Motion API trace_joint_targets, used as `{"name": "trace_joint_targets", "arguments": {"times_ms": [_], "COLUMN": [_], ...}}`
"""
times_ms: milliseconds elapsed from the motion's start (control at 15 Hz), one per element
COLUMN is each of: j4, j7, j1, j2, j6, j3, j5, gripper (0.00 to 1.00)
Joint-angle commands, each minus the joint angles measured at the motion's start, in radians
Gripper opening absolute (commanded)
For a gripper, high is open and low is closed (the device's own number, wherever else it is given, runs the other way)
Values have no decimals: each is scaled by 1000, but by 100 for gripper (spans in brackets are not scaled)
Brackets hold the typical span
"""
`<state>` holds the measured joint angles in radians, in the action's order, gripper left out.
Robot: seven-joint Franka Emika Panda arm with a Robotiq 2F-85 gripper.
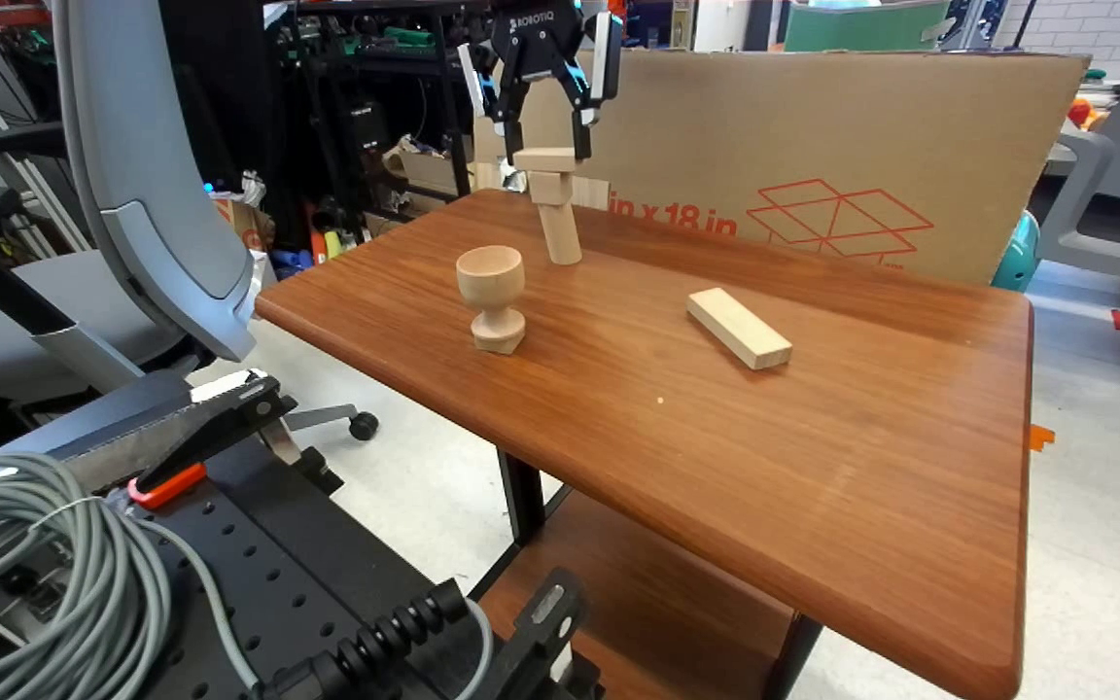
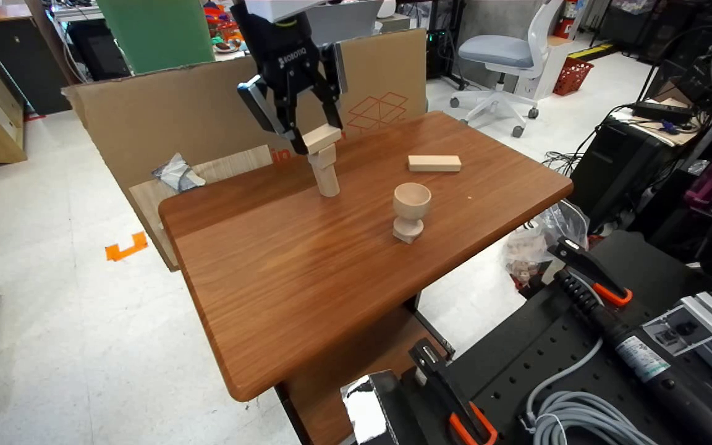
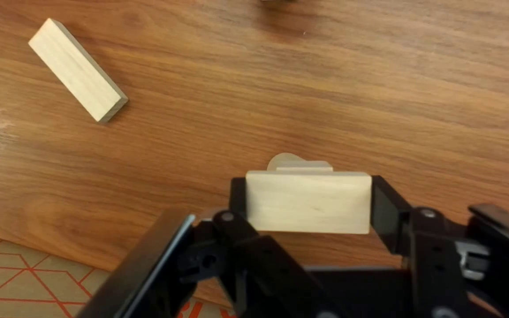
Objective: Place the wooden rectangle on the top right side of the table on top of the stacked blocks
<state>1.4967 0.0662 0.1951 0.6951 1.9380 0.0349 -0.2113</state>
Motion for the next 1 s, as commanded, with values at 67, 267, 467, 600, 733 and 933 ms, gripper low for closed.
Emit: {"name": "trace_joint_targets", "arguments": {"times_ms": [67,267,467,600,733,933], "j4": [-24,2,58,135,221,359], "j7": [25,31,26,8,-15,-39], "j1": [20,18,7,-18,-49,-100], "j2": [9,-17,-72,-148,-237,-388], "j6": [-40,-25,-2,26,35,45], "j3": [-9,-7,2,15,26,20], "j5": [-18,-15,0,34,82,173], "gripper": [93,100,100,100,100,100]}}
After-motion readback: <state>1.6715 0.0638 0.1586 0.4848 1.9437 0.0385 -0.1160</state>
